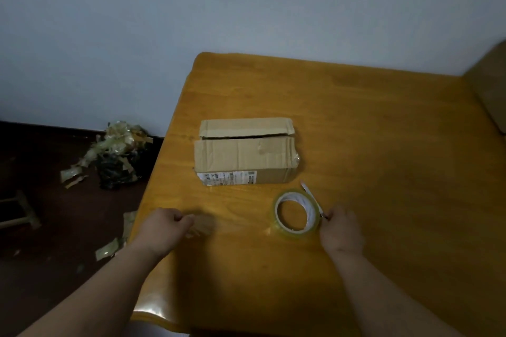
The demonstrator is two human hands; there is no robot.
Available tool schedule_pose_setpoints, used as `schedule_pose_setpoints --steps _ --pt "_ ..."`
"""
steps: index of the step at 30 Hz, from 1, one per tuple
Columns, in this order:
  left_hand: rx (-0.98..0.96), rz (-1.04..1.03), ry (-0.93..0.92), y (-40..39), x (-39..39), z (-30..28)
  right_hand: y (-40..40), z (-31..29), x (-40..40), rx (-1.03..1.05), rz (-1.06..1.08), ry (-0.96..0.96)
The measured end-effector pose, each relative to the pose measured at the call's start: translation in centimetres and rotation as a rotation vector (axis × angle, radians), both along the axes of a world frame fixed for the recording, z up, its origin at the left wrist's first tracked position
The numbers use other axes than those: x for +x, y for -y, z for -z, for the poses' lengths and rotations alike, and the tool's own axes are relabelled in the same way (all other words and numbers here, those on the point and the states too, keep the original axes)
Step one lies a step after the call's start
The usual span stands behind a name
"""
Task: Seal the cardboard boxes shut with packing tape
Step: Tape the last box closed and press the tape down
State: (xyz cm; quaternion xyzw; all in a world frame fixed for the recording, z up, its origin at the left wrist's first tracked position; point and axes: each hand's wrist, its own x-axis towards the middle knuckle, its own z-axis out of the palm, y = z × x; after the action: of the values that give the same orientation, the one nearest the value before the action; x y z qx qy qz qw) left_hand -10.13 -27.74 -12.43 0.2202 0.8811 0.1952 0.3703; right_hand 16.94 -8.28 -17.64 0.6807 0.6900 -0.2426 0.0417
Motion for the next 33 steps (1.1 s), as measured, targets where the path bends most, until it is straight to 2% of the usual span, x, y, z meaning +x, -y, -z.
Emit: schedule_pose_setpoints --steps 2,6,8,10,12,14,17,20,25,33 --pt "0.008 -0.011 -0.005 0.3 0.2 -0.1 -0.2 0.2 0.1 0.013 0.052 -0.075" --pt "0.042 -0.028 0.0 0.6 1.0 -0.8 0.7 -1.9 0.2 0.042 0.324 -0.399" --pt "0.055 -0.035 0.0 0.7 1.2 -0.9 1.9 -3.6 0.1 0.122 0.381 -0.528" --pt "0.054 -0.033 -0.017 0.9 1.4 -0.9 3.6 -5.5 -0.5 0.196 0.308 -0.604" --pt "0.061 -0.028 -0.035 0.9 1.5 -1.0 5.6 -6.4 -1.2 0.211 0.127 -0.635" --pt "0.075 -0.016 -0.036 1.0 1.4 -1.2 7.7 -6.8 -1.9 0.174 -0.074 -0.61" --pt "0.075 -0.009 -0.023 1.5 1.5 -0.9 10.2 -6.9 -2.5 0.092 -0.347 -0.47" --pt "0.094 -0.009 -0.005 1.9 1.5 -0.2 11.9 -7.0 -2.8 0.014 -0.497 -0.299" --pt "0.101 0.033 0.01 2.2 1.4 -0.2 13.2 -6.8 -3.4 -0.022 -0.583 -0.233" --pt "0.123 0.061 -0.005 2.6 1.6 -0.5 13.0 -6.9 -5.1 -0.003 -0.564 -0.139"
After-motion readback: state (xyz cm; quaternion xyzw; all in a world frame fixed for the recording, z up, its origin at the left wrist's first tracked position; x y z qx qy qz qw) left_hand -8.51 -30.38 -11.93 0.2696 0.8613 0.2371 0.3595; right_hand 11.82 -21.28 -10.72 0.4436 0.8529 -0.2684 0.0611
